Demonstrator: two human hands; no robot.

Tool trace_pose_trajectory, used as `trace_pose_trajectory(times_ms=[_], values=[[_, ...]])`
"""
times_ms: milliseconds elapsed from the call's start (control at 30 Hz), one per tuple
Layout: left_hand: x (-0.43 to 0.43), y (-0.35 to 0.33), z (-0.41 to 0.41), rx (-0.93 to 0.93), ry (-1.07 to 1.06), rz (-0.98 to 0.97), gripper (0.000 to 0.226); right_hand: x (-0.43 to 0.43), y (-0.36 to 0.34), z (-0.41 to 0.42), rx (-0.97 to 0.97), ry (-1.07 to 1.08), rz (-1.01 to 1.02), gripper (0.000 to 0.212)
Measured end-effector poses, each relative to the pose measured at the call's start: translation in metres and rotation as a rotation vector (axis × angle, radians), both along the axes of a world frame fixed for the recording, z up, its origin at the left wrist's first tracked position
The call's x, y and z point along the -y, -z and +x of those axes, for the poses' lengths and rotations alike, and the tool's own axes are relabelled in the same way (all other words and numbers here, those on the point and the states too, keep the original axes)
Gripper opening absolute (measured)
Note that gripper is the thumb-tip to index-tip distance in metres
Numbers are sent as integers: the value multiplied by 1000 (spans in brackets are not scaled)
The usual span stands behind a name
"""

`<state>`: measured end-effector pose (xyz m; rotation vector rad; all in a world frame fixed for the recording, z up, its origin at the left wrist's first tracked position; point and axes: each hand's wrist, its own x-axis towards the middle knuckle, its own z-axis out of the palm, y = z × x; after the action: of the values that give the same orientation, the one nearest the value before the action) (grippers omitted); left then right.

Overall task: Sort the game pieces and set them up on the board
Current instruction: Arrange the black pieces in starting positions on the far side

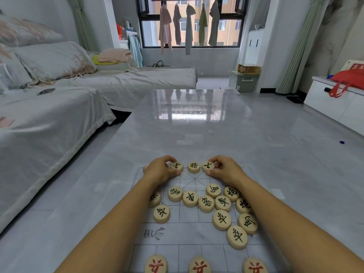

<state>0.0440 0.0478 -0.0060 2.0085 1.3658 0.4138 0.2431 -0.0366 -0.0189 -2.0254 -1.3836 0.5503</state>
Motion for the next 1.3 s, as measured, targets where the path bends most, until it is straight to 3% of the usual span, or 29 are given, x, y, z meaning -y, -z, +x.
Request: trace_pose_trajectory(times_ms=[1300], values=[[-1,6,7,-86,-40,69,41,-4,2,1,-16,3,13,45]])
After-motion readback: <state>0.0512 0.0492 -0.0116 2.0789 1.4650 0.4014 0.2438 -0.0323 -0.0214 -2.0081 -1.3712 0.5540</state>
